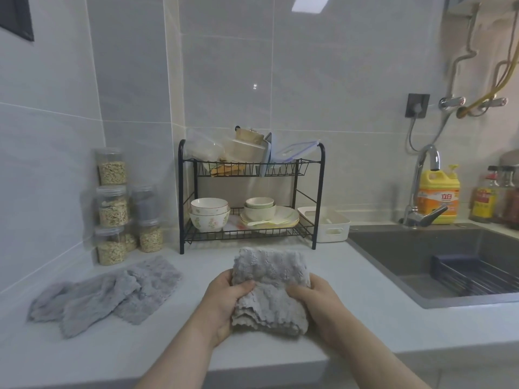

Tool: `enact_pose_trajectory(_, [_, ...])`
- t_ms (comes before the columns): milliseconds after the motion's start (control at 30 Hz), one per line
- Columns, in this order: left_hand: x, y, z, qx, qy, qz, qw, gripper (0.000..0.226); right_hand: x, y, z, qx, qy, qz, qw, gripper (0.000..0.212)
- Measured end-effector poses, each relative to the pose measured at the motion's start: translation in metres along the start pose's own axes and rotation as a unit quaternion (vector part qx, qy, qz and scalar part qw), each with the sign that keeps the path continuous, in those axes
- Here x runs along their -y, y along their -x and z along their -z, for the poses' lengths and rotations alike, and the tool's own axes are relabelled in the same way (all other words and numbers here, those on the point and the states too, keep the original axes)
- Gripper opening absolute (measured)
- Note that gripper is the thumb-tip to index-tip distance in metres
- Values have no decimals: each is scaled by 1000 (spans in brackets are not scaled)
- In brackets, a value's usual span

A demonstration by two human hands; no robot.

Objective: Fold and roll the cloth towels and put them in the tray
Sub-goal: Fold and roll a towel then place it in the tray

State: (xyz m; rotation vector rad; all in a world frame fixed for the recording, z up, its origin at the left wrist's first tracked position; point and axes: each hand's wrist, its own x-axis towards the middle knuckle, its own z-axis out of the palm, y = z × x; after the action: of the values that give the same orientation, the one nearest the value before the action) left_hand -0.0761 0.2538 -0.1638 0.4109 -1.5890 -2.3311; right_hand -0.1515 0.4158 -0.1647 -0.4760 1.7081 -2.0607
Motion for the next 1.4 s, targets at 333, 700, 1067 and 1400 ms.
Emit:
enact_pose_trajectory(333, [-2,0,-2,21,-10,0,1000,21,1,-4,7,44,-77,4,996,39])
enact_pose_trajectory(700, [-8,-3,1,37,49,11,998,27,2,-4,16,96,-144,-2,985,44])
enact_pose_trajectory(1067, [-7,-3,1,15,100,60,993,39,-2,-18,19,44,-176,-25,983,53])
enact_pose_trajectory(1400, [-9,-4,1,3,104,60,993,30,-6,-18,20,13,-161,-32,986,16])
